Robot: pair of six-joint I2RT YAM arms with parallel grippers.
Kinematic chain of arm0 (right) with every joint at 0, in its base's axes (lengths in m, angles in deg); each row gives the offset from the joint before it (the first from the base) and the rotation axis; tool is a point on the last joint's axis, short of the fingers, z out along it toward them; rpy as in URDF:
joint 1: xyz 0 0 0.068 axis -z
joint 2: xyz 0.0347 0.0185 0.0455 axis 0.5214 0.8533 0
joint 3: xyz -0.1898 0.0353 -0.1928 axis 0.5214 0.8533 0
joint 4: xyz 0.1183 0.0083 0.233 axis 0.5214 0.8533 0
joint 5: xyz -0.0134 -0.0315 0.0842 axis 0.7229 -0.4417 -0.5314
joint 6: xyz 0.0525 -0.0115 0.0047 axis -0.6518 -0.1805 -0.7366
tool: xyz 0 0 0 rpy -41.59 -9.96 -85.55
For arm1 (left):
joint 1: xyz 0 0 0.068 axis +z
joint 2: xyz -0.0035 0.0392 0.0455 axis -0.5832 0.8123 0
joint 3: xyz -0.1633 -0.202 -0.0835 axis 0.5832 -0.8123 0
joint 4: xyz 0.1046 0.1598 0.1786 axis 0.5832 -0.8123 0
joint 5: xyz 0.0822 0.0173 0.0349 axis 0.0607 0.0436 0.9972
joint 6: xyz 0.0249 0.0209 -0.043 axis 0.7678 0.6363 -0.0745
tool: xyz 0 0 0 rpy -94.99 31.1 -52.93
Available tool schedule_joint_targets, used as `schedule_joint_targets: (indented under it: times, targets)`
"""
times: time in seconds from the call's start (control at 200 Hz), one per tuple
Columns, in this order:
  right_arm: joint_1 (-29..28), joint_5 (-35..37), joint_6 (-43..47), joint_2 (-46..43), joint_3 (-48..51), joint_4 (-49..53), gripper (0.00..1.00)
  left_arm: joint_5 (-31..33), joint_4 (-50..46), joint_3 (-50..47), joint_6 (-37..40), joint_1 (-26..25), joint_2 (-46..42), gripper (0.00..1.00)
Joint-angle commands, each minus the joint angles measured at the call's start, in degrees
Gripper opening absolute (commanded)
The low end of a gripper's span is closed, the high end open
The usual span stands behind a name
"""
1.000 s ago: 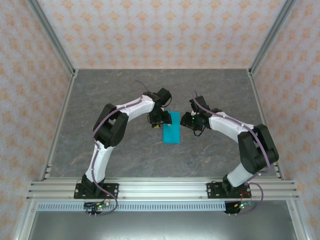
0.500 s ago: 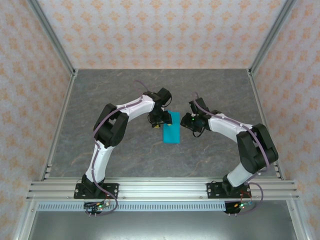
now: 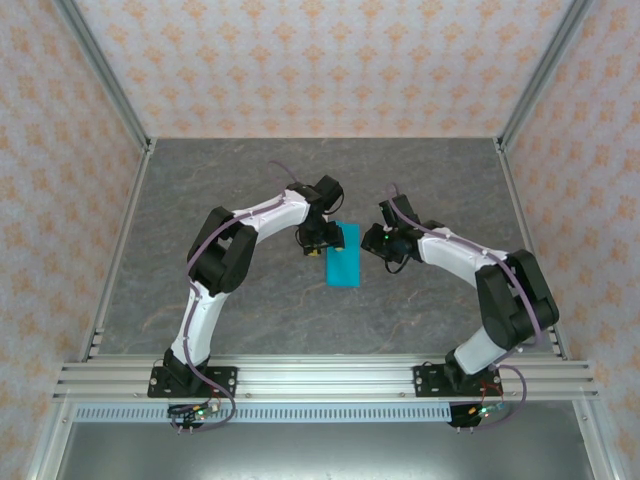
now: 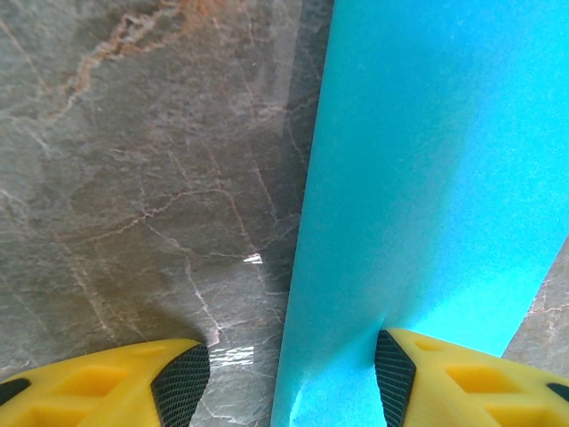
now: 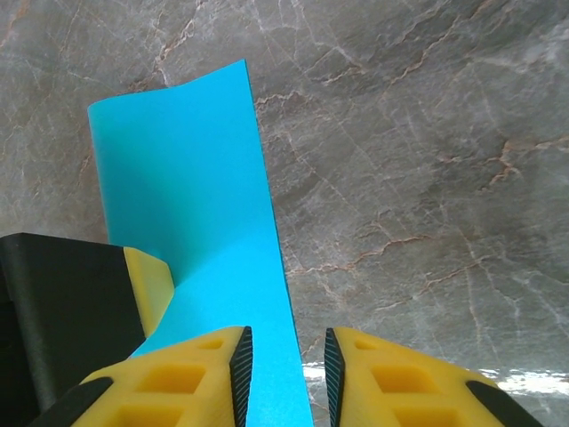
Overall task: Fold a paper plane with a square sheet of paper (fold left side to right side)
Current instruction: Hold the square sheet of paper at the center of the table.
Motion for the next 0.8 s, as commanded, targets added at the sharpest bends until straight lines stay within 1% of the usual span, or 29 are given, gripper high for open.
schedule_joint_targets:
  times: [0.0, 0.145, 0.3, 0.48, 0.545, 0.796]
  targets:
    - [-0.3, -0.7, 0.1, 1.0, -0.2, -0.6, 0.31, -0.2, 0.7, -3.9, -1.2, -2.5, 9.1, 0.59]
    - [-0.4, -1.6, 0.4, 1.7, -0.2, -0.8, 0.31, -0.1, 0.7, -4.0, -1.3, -2.5, 9.0, 0.59]
    - [-0.6, -5.6, -0.1, 3.7, -0.4, -3.3, 0.27, 0.0, 0.6, -4.0, -1.3, -2.5, 9.0, 0.58]
    - [-1.0, -8.5, -0.6, 6.7, -2.0, -5.2, 0.1, 0.2, 0.6, -4.0, -1.3, -2.4, 9.1, 0.59]
    - [-1.0, -9.0, -0.3, 7.9, -2.8, -5.3, 0.07, 0.1, 0.6, -4.0, -1.3, -2.5, 9.0, 0.59]
    - [-1.2, -8.8, 0.0, 11.0, -3.8, -4.1, 0.05, 0.1, 0.6, -4.0, -1.3, -2.5, 9.0, 0.59]
